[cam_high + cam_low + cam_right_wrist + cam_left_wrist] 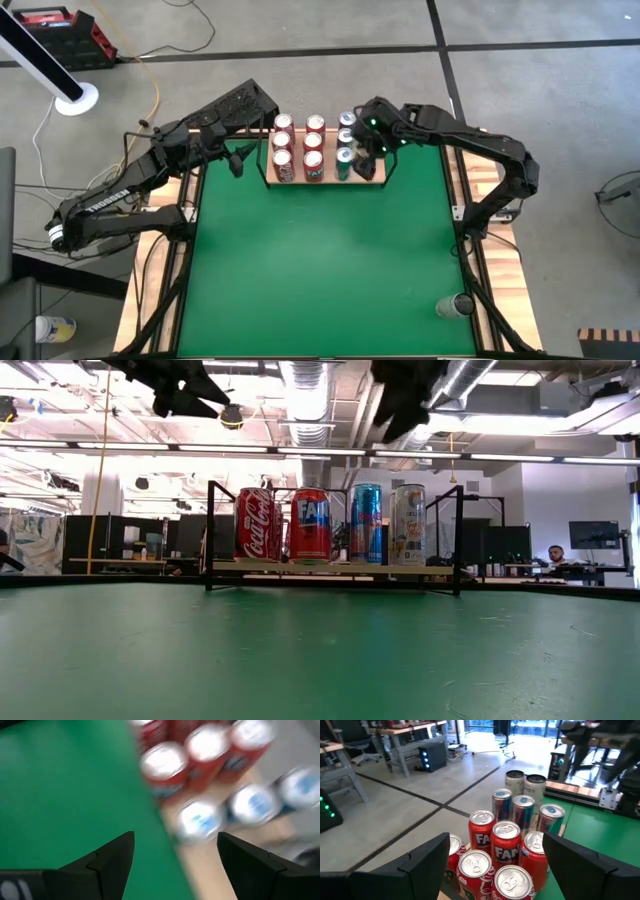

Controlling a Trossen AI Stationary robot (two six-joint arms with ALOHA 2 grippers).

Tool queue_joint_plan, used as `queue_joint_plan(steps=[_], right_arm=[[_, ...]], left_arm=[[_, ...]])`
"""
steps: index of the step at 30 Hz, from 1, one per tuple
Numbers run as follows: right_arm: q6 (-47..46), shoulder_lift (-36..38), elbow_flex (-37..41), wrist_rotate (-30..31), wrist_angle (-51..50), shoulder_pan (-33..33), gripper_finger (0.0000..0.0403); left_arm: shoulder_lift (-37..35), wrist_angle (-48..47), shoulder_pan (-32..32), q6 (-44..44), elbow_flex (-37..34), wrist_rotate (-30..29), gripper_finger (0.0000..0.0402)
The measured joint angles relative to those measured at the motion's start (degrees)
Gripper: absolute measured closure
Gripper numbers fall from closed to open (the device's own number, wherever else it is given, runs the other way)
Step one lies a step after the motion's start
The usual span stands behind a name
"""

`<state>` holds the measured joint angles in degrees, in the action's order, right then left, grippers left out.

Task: Place canned beverage on shelf
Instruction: Put the white soda can on the shelf

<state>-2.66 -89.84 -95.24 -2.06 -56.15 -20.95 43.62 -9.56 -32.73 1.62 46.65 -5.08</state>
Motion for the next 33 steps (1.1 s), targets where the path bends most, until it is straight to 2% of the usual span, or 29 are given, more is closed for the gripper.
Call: queue_joint_plan(steps=[5,10,16,23,26,33], right_arm=[[-14.41,0.02,-7.63,-5.05,-16.24,8.45,0.0093],[-40.15,0.02,-10.91,-10.18,-27.52,20.8,0.0093],[-70.64,0.02,-10.99,-13.56,-31.62,39.23,0.0093],[-98.1,-0.02,-10.66,-9.69,-34.1,58.33,0.0093],[-99.13,-0.07,-9.54,-9.53,-33.86,64.66,0.0093],[-88.22,-0.07,-3.93,-8.81,-33.91,76.57,0.0093]], left_arm=[[0.37,0.13,0.0,2.39,0.0,3.8,0.0098],[1.39,-0.08,-0.02,3.52,-0.02,9.14,0.0098],[3.32,-0.01,-0.02,3.61,-0.02,14.32,0.0098],[3.64,0.09,-0.02,-1.54,-0.04,17.78,0.0098],[3.61,0.65,0.13,-5.69,-0.04,18.28,0.0098],[3.61,0.89,3.38,-17.2,-0.03,19.03,0.0098]])
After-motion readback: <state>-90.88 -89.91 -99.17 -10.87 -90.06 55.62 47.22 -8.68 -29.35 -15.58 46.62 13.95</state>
